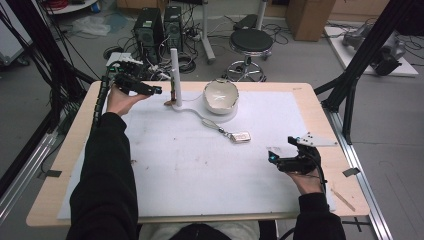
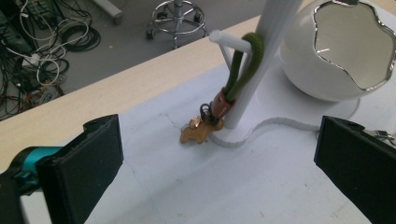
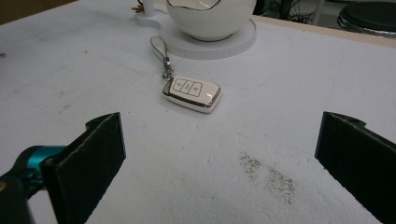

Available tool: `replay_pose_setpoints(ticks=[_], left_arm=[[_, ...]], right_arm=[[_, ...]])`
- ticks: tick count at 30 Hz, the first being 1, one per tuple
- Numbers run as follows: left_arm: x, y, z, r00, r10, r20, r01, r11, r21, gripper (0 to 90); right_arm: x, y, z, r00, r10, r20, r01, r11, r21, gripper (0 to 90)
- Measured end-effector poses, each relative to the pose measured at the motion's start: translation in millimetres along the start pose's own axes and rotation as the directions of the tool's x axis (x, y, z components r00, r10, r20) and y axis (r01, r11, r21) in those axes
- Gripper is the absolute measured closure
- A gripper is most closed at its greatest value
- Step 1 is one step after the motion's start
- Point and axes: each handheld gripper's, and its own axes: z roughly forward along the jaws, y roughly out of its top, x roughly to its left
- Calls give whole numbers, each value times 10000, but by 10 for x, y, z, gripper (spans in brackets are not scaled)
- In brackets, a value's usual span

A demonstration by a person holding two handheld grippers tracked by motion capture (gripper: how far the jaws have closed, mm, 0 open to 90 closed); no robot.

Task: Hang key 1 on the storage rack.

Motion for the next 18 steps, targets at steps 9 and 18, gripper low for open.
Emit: replay_pose_setpoints(ticks=[9, 18], left_arm=[[-58, -297, -162, 9998, 118, -176, -122, 9996, -246, 17], [-142, -598, -266, 9997, 227, 64, -224, 9987, -449, 17]], right_arm=[[1, -2, 1, 10000, 35, 22, -35, 10000, 15, 6], [2, -2, -3, 9999, 120, 34, -120, 9999, 83, 6]])
